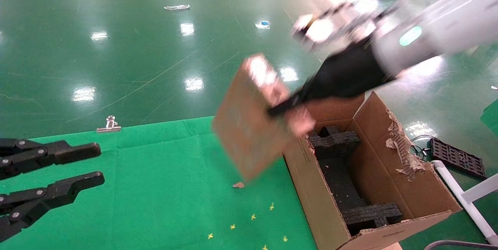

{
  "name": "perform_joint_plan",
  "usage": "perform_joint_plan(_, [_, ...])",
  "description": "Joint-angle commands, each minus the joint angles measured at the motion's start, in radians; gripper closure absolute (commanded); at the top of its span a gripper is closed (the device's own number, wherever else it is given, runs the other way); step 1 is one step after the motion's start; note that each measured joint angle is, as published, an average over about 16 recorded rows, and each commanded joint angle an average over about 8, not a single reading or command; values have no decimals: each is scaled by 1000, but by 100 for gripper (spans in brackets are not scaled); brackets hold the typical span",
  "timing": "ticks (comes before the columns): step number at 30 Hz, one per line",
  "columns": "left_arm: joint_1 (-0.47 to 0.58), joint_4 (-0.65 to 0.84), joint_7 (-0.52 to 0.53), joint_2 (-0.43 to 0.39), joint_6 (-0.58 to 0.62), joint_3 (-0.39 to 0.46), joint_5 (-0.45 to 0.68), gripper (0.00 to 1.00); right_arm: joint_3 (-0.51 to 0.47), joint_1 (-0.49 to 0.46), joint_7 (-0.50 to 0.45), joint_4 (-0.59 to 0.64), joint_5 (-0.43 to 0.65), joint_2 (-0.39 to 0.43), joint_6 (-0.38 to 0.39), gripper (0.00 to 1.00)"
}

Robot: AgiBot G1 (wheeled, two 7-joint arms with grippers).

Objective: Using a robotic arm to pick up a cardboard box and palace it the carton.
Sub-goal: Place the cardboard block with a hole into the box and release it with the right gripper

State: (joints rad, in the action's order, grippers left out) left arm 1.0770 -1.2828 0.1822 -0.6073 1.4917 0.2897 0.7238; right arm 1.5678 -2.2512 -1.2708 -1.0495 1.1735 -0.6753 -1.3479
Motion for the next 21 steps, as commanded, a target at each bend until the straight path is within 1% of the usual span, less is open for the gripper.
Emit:
perform_joint_plan(1, [0,0,0,0,0,0,0,100,-29,-38,47,6,-2,41,18,100])
perform_joint_plan(5, [0,0,0,0,0,0,0,100,-41,-110,80,50,61,86,21,100])
perform_joint_plan(8, [0,0,0,0,0,1,0,100,-34,-149,89,86,117,114,9,100])
perform_joint_plan(14, [0,0,0,0,0,1,-1,100,6,-185,92,153,233,153,-37,100])
perform_joint_plan(17, [0,0,-1,0,0,1,-1,62,28,-177,92,182,269,165,-58,100])
perform_joint_plan(21, [0,0,-1,1,-1,1,-1,12,55,-136,103,225,287,170,-68,100])
